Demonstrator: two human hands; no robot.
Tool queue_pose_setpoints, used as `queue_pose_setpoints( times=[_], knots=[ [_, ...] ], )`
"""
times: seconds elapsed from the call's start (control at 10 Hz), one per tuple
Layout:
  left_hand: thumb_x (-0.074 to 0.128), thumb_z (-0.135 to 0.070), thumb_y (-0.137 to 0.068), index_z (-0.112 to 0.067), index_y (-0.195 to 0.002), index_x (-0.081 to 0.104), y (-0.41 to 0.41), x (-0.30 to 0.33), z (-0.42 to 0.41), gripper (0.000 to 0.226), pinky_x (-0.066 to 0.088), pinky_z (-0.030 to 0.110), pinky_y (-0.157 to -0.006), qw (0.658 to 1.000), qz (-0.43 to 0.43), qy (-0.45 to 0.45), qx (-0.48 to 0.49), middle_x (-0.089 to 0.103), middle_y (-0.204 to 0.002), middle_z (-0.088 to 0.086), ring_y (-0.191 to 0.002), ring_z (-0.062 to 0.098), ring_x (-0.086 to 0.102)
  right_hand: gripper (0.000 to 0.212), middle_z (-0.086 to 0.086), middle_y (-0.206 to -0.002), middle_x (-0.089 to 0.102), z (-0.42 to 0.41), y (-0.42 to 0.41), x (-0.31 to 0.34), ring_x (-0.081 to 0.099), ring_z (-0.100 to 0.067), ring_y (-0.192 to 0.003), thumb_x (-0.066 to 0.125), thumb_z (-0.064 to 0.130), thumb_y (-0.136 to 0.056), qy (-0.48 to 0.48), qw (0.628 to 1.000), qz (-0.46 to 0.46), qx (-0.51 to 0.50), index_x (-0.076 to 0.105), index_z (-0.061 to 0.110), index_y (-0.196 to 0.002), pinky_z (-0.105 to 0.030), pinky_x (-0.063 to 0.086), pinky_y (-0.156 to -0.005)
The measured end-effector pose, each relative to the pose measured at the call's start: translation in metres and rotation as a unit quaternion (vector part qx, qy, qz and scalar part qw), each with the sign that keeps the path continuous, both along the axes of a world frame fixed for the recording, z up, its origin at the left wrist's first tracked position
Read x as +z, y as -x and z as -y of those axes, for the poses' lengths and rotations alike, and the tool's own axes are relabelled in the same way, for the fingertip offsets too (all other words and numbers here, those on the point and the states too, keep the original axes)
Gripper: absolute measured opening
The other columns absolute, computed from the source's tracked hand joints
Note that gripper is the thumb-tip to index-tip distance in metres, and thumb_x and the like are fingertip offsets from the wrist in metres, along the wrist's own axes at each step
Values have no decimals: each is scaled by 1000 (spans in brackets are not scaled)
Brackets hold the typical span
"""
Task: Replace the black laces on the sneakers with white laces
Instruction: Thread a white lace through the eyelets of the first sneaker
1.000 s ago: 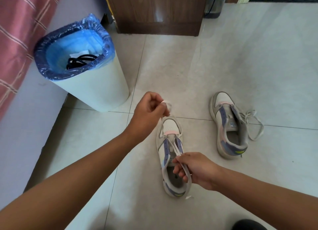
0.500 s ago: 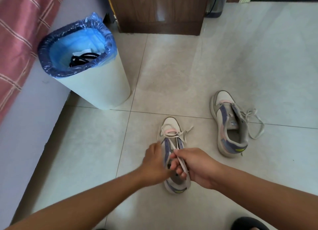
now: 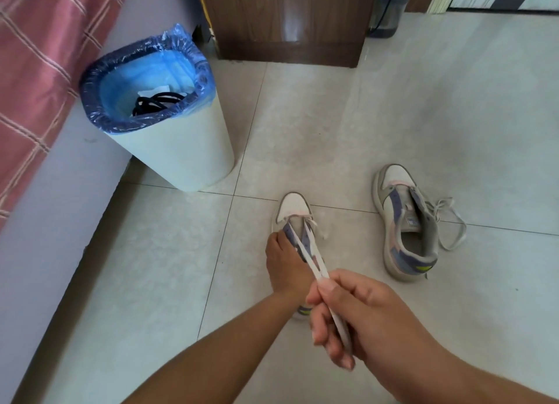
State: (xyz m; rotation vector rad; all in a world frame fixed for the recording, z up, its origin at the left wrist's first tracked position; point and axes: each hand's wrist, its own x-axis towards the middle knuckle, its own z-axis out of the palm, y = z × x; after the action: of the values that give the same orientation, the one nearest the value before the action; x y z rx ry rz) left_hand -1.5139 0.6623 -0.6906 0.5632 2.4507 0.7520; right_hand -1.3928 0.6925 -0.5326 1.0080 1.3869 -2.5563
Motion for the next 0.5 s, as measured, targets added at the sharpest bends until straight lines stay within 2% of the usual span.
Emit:
queue_pose_setpoints(
  times=[0.1, 0.2, 0.3, 0.4, 0.5],
  knots=[
    [68, -14, -79, -2, -124, 43, 11, -10, -1, 53, 39, 32, -96, 1000, -13, 1, 0, 40, -127, 12, -116, 26, 42, 25, -7, -56, 62, 5, -5, 20, 49, -12, -40, 54, 37, -90, -4, 996, -91, 26, 64, 22, -73, -18, 38, -40],
    [72, -20, -73, -2, -122, 44, 25, -16, -5, 60, 43, 37, -92, 1000, -20, -15, 11, 40, -123, 11, -113, 27, 43, 24, -1, -60, 63, 0, -3, 49, 49, -4, -45, 63, 51, -81, -41, 978, -183, 88, 67, 27, -77, -12, 38, -49],
    [73, -22, -73, -3, -125, 42, 27, -16, -6, 63, 43, 35, -90, 1000, -17, -19, 10, 39, -123, 9, -114, 25, 42, 29, -1, -61, 63, 9, -15, 45, 49, -3, -46, 63, 57, -79, -24, 982, -172, 78, 67, 29, -78, -11, 38, -50],
    [72, -29, -73, -5, -133, 36, 30, -17, -9, 74, 38, 32, -95, 1000, -11, 14, -2, 36, -130, 9, -121, 25, 35, 35, 0, -63, 63, 10, -13, 37, 49, -6, -50, 58, 67, -75, -76, 980, -141, 115, 65, 33, -79, -13, 38, -53],
    [73, -39, -73, -6, -137, 31, 31, -10, -8, 84, 33, 30, -99, 999, -11, 30, -16, 35, -133, 9, -125, 24, 31, 37, 2, -65, 65, 10, -13, 28, 52, -5, -53, 57, 69, -74, -94, 979, -128, 130, 65, 34, -79, -13, 39, -55]
  ],
)
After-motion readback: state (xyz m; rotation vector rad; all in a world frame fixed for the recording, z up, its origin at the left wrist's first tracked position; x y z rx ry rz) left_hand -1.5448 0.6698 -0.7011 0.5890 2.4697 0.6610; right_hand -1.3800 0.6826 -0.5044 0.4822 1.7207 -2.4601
